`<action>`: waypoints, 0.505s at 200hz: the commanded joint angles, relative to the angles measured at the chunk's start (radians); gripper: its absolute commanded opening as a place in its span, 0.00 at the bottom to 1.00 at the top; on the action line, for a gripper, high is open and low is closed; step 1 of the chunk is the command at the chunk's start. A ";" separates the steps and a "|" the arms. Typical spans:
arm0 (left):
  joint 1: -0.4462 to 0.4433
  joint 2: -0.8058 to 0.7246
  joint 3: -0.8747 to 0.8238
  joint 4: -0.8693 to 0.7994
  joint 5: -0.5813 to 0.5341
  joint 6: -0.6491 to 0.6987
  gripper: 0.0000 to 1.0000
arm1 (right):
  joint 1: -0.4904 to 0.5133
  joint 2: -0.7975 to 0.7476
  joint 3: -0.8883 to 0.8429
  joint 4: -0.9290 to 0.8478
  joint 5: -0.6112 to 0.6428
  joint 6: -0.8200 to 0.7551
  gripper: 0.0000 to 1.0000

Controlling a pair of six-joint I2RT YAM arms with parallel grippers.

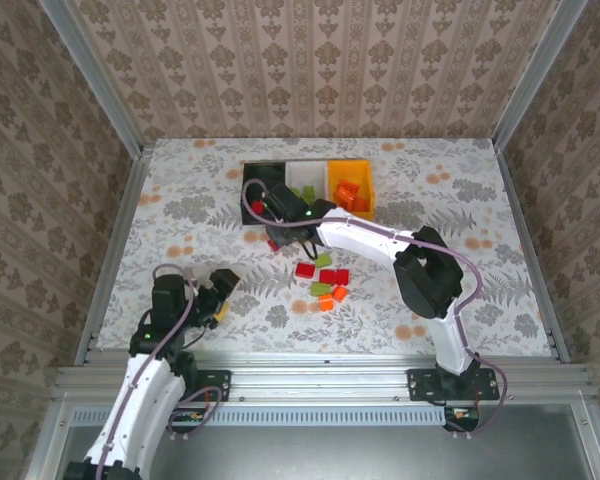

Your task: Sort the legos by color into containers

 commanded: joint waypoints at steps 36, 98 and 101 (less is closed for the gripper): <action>0.050 0.278 0.183 0.045 0.105 0.156 1.00 | -0.066 0.372 0.561 -0.222 0.038 -0.038 0.37; 0.079 0.312 0.212 0.061 0.130 0.199 1.00 | -0.092 0.570 0.849 -0.297 0.010 -0.080 0.39; 0.081 0.313 0.212 0.062 0.130 0.201 1.00 | -0.092 0.569 0.844 -0.295 0.008 -0.081 0.39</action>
